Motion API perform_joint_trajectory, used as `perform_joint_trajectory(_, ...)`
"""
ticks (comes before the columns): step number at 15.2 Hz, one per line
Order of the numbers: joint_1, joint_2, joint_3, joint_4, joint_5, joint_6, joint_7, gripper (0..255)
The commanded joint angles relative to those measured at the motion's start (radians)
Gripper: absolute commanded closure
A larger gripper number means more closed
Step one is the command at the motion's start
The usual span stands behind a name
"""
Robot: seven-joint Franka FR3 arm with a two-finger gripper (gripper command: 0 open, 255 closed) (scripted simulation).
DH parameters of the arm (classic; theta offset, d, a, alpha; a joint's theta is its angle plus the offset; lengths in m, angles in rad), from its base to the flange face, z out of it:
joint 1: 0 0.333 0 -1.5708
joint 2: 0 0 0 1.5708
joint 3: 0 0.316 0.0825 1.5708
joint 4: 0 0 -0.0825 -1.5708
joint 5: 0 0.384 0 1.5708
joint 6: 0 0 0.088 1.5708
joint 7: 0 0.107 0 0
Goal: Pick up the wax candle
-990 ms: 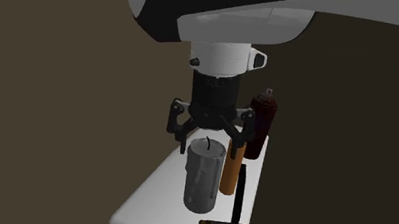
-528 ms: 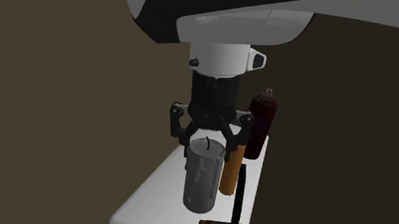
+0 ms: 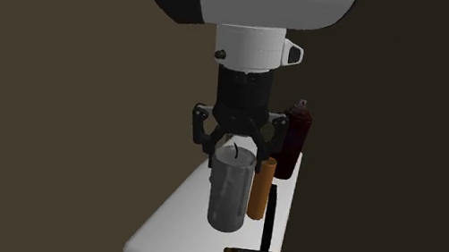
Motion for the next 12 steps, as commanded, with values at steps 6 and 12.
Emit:
perform_joint_trajectory(6, 0.0, 0.033, 0.0, 0.138, 0.0, -0.105, -0.007, 255)
perform_joint_trajectory(12, 0.0, 0.059, 0.0, 0.229, 0.0, -0.169, -0.01, 255)
